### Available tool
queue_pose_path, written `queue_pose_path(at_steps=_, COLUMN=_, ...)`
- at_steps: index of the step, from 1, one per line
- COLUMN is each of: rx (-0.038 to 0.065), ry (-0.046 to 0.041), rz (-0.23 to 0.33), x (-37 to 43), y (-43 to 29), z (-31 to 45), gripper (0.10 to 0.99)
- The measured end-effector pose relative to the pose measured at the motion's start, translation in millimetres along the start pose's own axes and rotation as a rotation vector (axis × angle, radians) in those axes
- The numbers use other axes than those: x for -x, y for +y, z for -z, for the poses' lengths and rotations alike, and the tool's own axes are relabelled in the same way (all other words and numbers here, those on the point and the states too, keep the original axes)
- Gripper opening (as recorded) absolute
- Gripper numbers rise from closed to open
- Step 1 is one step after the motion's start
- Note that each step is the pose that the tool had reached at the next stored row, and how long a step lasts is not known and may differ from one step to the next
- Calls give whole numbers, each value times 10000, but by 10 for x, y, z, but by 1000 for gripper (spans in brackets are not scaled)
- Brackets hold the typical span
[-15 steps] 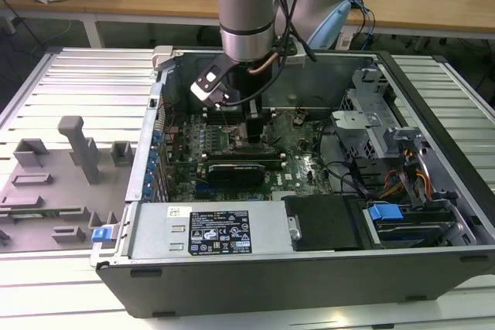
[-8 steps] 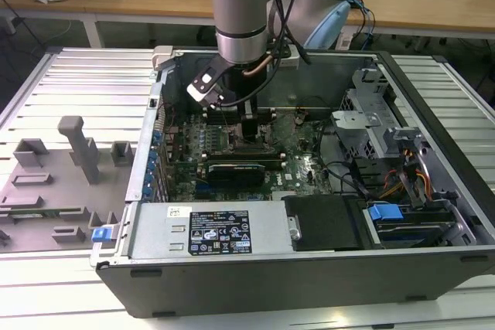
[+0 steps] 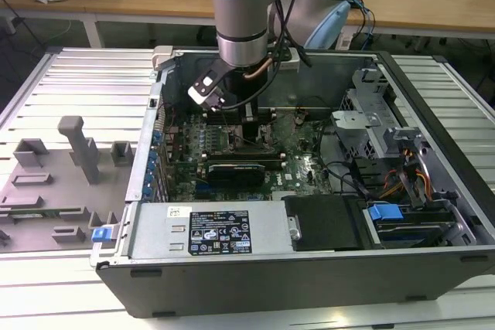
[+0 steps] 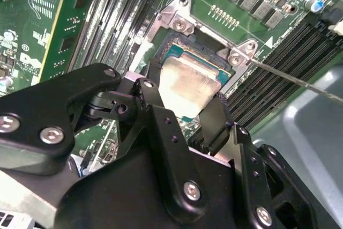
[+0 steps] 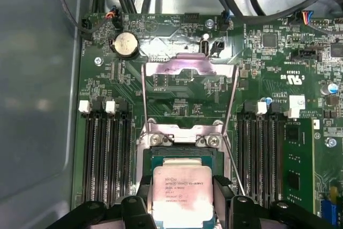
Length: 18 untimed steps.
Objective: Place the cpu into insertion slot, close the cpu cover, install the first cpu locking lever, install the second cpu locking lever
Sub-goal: 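Place the cpu into insertion slot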
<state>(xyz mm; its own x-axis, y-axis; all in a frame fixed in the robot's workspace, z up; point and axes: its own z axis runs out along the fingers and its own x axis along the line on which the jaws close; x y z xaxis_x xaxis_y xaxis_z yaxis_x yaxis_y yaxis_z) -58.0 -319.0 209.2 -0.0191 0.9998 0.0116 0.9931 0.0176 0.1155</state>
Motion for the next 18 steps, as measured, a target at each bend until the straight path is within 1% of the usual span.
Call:
queue_pose_path(at_steps=4, rx=1, ry=0, rz=-1, x=1, y=2, z=-42, gripper=537)
queue_pose_path(at_steps=7, rx=-1, ry=-3, rz=1, x=1, y=2, z=-47, gripper=537)
queue_pose_path(at_steps=8, rx=1, ry=-1, rz=-23, x=1, y=2, z=-51, gripper=537)
queue_pose_path(at_steps=11, rx=3, ry=-46, rz=-389, x=0, y=1, z=-59, gripper=537)
queue_pose_path(at_steps=18, rx=27, ry=-48, rz=-415, x=-18, y=-15, z=-94, gripper=537)
